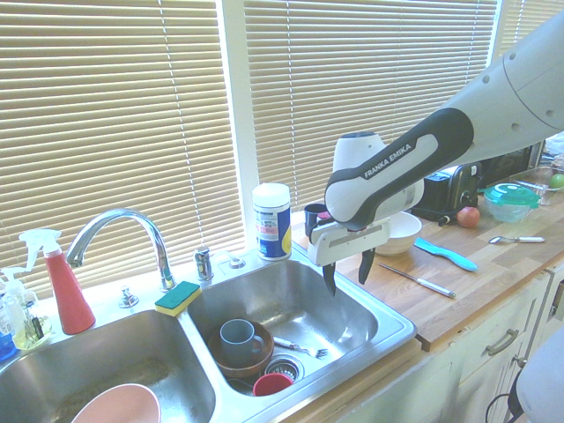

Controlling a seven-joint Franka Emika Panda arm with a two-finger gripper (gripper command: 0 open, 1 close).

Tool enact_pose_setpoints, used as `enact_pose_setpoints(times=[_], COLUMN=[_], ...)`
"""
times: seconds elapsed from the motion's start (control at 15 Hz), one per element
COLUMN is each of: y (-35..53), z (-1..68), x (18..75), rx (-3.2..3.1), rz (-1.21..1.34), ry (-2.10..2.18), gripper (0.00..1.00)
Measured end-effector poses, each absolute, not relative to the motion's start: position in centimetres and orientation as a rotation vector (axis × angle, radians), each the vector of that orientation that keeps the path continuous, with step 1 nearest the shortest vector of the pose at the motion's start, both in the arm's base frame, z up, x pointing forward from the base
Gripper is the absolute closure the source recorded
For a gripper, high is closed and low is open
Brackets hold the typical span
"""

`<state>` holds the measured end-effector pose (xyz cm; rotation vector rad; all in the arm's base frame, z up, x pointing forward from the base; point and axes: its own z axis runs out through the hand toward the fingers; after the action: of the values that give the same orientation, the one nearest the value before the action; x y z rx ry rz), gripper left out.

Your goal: Put the knife into the sink

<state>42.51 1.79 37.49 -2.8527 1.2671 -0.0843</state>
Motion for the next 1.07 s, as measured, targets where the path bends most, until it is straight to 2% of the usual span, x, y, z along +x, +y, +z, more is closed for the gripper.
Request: enact_pose_setpoints(times=[0.27,0.67,1.07], y=[0.7,-8.4,-15.7], z=[38.1,40.5,37.4], x=[42.5,39.5,35.1], rx=[-2.840,-2.986,-2.949], rz=[-0.108,-0.104,-0.086], ry=[1.294,1.058,1.080], gripper=[0.00,0.00,0.00])
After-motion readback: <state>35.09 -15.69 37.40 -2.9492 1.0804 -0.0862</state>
